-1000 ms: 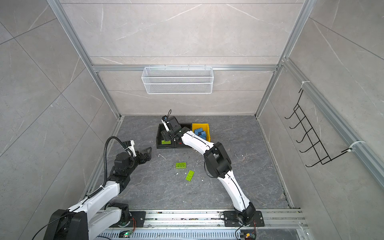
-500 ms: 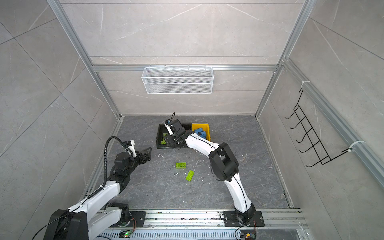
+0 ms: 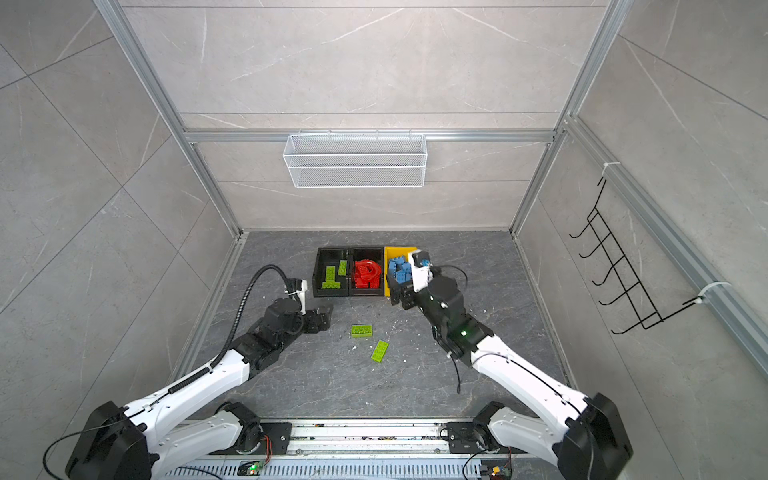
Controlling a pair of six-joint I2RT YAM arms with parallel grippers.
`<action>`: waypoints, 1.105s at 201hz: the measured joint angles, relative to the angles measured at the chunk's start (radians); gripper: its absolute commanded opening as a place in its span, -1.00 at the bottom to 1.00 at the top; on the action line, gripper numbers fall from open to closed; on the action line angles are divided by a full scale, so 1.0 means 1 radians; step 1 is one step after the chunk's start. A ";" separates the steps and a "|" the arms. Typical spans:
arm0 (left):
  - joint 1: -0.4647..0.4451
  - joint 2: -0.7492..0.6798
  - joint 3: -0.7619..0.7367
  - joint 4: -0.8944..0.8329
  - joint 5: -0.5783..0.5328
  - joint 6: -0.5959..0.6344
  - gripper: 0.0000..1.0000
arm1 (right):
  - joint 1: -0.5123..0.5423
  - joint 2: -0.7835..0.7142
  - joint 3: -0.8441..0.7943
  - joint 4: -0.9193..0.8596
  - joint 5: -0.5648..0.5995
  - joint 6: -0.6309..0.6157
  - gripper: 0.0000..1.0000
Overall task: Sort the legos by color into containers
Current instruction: 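Close the left gripper on a loose lime-green brick while the right arm withdraws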
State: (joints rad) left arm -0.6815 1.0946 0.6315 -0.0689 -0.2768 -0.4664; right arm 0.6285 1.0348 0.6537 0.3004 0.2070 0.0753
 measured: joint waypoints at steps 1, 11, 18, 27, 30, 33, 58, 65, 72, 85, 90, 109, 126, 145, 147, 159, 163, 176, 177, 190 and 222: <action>-0.009 0.004 0.008 -0.008 -0.007 -0.002 0.92 | 0.000 -0.006 -0.011 0.006 0.004 0.000 1.00; -0.071 0.044 0.060 -0.066 -0.051 -0.034 0.92 | -0.002 -0.037 -0.068 0.029 0.029 0.004 1.00; -0.105 0.070 0.088 -0.092 -0.072 -0.051 0.92 | -0.003 -0.046 -0.089 0.035 0.042 0.005 1.00; -0.149 0.113 0.125 -0.125 -0.095 -0.078 0.93 | -0.003 -0.049 -0.101 0.042 0.053 0.010 1.00; -0.163 0.129 0.138 -0.137 -0.105 -0.088 0.93 | -0.003 -0.049 -0.103 0.043 0.056 0.011 1.00; -0.175 0.145 0.148 -0.147 -0.114 -0.097 0.94 | -0.003 -0.049 -0.105 0.047 0.059 0.011 1.00; -0.253 0.296 0.244 -0.226 -0.163 -0.153 0.98 | -0.003 -0.051 -0.134 0.103 0.084 0.010 1.00; -0.264 0.347 0.275 -0.245 -0.166 -0.166 0.99 | -0.003 -0.054 -0.151 0.119 0.091 0.010 1.00; -0.270 0.392 0.303 -0.256 -0.166 -0.176 0.99 | -0.003 -0.061 -0.168 0.132 0.097 0.007 1.00; -0.273 0.461 0.340 -0.264 -0.161 -0.193 0.99 | -0.003 -0.083 -0.204 0.151 0.099 0.006 1.00; -0.272 0.482 0.349 -0.264 -0.158 -0.198 0.99 | -0.003 -0.095 -0.217 0.155 0.101 0.005 1.00; -0.272 0.539 0.372 -0.273 -0.140 -0.211 0.99 | -0.003 -0.144 -0.250 0.171 0.111 -0.001 1.00; -0.272 0.587 0.413 -0.300 -0.131 -0.214 0.99 | -0.003 -0.169 -0.260 0.180 0.127 -0.008 1.00; -0.272 0.632 0.460 -0.312 -0.120 -0.214 0.99 | -0.003 -0.168 -0.262 0.193 0.135 -0.015 1.00; -0.272 0.637 0.463 -0.312 -0.117 -0.214 0.99 | -0.003 -0.167 -0.263 0.195 0.134 -0.016 1.00; -0.272 0.656 0.478 -0.312 -0.109 -0.214 0.99 | -0.003 -0.156 -0.263 0.201 0.132 -0.016 1.00; -0.272 0.661 0.480 -0.312 -0.106 -0.214 0.99 | -0.003 -0.150 -0.263 0.202 0.129 -0.016 1.00; -0.271 0.672 0.481 -0.313 -0.098 -0.215 0.99 | -0.003 -0.132 -0.263 0.207 0.115 -0.016 1.00; -0.271 0.673 0.481 -0.313 -0.098 -0.215 0.99 | -0.003 -0.130 -0.263 0.207 0.114 -0.016 1.00; -0.269 0.680 0.483 -0.318 -0.087 -0.215 0.99 | -0.003 -0.115 -0.263 0.208 0.101 -0.016 1.00; -0.265 0.695 0.489 -0.332 -0.081 -0.220 0.98 | -0.003 -0.089 -0.263 0.220 0.080 -0.016 1.00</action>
State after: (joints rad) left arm -0.9463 1.7901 1.1206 -0.4004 -0.3580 -0.6865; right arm 0.6258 0.9455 0.3904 0.5205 0.2867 0.0597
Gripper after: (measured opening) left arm 0.994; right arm 0.998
